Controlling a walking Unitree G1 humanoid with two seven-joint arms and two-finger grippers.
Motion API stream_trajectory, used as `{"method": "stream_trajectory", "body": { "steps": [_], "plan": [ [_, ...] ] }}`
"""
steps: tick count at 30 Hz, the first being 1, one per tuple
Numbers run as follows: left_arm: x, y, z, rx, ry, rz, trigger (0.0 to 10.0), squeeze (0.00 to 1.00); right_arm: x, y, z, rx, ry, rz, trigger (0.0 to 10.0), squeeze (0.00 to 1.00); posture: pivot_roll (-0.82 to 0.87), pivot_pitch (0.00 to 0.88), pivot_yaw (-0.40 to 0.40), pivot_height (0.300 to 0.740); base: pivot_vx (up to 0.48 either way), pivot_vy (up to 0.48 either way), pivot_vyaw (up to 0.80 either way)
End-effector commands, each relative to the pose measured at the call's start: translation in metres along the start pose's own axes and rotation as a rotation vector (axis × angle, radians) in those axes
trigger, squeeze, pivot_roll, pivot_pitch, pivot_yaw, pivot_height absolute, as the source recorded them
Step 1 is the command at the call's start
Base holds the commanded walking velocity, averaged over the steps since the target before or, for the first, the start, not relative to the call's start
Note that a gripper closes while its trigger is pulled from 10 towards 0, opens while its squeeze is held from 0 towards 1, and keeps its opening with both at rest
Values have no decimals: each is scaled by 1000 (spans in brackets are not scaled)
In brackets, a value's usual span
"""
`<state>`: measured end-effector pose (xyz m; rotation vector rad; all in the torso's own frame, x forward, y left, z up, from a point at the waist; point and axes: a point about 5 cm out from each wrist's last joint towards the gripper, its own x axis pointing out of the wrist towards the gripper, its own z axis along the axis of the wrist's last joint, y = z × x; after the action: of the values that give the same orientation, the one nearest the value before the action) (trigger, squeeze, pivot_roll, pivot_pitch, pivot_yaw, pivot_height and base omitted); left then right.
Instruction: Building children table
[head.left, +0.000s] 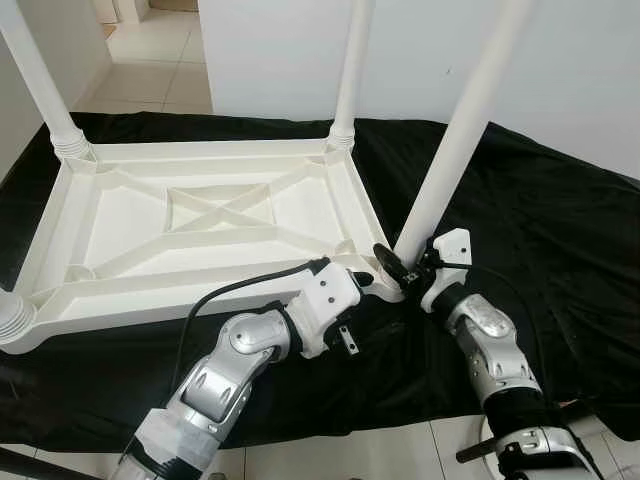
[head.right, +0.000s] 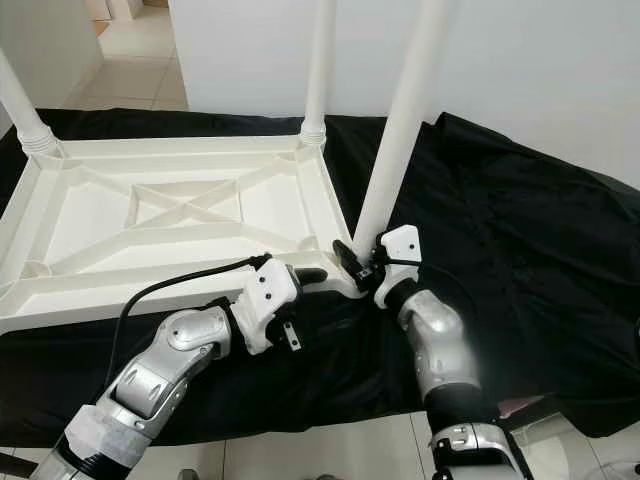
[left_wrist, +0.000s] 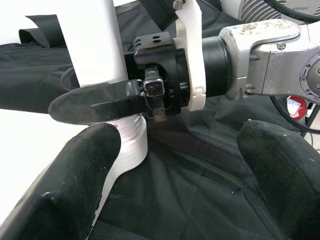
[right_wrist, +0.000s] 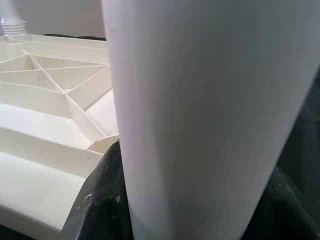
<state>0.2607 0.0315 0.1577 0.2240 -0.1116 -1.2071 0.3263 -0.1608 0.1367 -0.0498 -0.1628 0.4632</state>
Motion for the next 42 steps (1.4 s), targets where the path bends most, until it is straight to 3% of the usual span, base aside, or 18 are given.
{"method": "stream_trajectory", "body": {
  "steps": [1,9,15,18,21,24,31,32,33,40,41,42],
  "plan": [
    [1,-3,0,3,8,-26,10000,0,-5,0,-9,8,50,-54,10000,0,-29,76,-58,740,0,0,0],
    [1,-4,0,1,9,-31,10000,0,-6,4,-13,80,87,-305,10000,0,-35,78,-54,740,0,0,0],
    [1,-4,0,1,11,-34,10000,0,-3,29,-13,143,95,-506,10000,0,-33,82,-57,740,0,0,0],
    [1,-4,0,2,11,-34,10000,0,-2,33,-12,147,93,-532,10000,0,-32,82,-58,740,0,0,0],
    [1,-5,0,0,10,-30,10000,0,3,51,-7,191,63,-595,10000,0,-30,84,-60,740,0,0,0],
    [1,-5,0,-6,5,-24,10000,0,11,62,2,220,29,-544,10000,0,-29,84,-60,740,0,0,0],
    [1,-5,0,-6,5,-22,10000,0,8,62,1,226,45,-552,10000,0,-25,85,-66,740,0,0,0],
    [1,-4,0,-4,6,-19,10000,0,8,62,2,232,41,-544,10000,314,-26,85,-66,740,0,0,0],
    [1,-4,0,-5,5,-17,10000,0,8,63,4,236,32,-534,10000,1000,-26,84,-68,740,0,0,0],
    [2,-5,0,-7,4,-17,10000,0,5,59,8,208,2,-466,10000,1000,-35,77,-69,740,0,0,0],
    [2,-5,0,-7,3,-18,10000,0,3,55,8,197,2,-435,10000,953,-35,77,-69,740,0,0,0],
    [2,-5,0,-7,2,-18,10000,0,1,53,7,192,2,-394,10000,341,-35,77,-69,740,0,0,0]
  ]
}}
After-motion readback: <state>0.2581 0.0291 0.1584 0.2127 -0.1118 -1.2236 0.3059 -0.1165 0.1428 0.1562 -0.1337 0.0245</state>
